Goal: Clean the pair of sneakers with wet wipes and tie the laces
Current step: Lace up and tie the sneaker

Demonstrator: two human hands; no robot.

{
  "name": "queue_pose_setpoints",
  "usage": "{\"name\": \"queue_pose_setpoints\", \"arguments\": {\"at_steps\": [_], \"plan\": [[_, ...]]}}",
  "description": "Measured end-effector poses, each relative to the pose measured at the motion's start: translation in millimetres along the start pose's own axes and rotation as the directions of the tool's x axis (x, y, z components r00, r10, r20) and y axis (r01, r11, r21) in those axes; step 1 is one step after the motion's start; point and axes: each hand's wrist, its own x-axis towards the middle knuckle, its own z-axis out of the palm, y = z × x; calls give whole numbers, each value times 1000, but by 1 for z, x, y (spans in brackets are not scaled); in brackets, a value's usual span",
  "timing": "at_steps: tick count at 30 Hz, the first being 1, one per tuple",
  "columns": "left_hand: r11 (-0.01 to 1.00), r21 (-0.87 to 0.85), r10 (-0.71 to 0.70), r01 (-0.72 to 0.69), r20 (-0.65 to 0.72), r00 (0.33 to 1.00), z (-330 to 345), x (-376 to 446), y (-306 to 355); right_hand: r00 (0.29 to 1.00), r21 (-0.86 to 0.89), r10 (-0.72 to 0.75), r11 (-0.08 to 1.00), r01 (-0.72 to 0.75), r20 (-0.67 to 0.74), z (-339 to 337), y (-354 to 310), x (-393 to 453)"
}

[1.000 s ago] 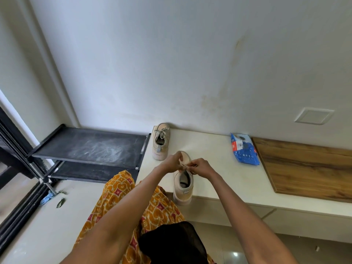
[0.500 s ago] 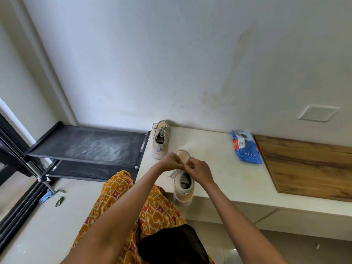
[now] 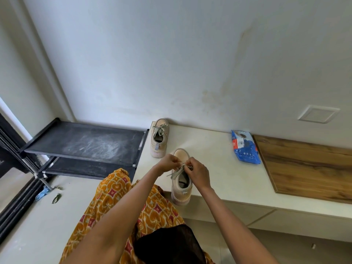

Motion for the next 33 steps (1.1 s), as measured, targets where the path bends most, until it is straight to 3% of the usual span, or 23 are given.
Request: {"name": "queue_pose_setpoints", "arguments": {"at_steps": [5,7,13,15,17,19,21,23,25,28,33], "plan": [[913,-397,-187,92,-209,960,9,0,0,1000,-11,-8,1000,8,1,2,1,0],[898,-432,-192,78,-227,955,11,-2,0,1000,-16,-10,1000,10,4,1,2,0],[983,-182,-14,23,52,999,-2,-11,-4,1000,-6,1,1000,-1,-10,3,0,-2],[993,-120,-6,16,82,997,-6,-12,-6,1000,-6,2,1000,-2,-12,3,1,-2],[1000,-13,20,-20,12,1000,-7,-14,-4,1000,-4,-4,1000,3,-9,3,1,-2],[976,184,145,-118,-138,980,-2,-13,-3,1000,0,-3,1000,3,0,2,1,-1],[902,388,305,-190,-260,916,7,-12,-3,1000,9,6,1000,-6,13,0,1,-1],[851,486,390,-200,-330,859,15,-12,-5,999,28,16,999,-17,36,-1,2,0],[867,470,351,-165,-342,872,17,-13,-3,996,63,41,997,-46,78,-3,5,2],[942,320,174,-100,-211,962,13,-17,-3,988,84,45,995,-58,148,-6,7,9],[972,235,73,-25,-197,978,8,-24,-2,985,130,51,989,-72,163,-8,9,11]]}}
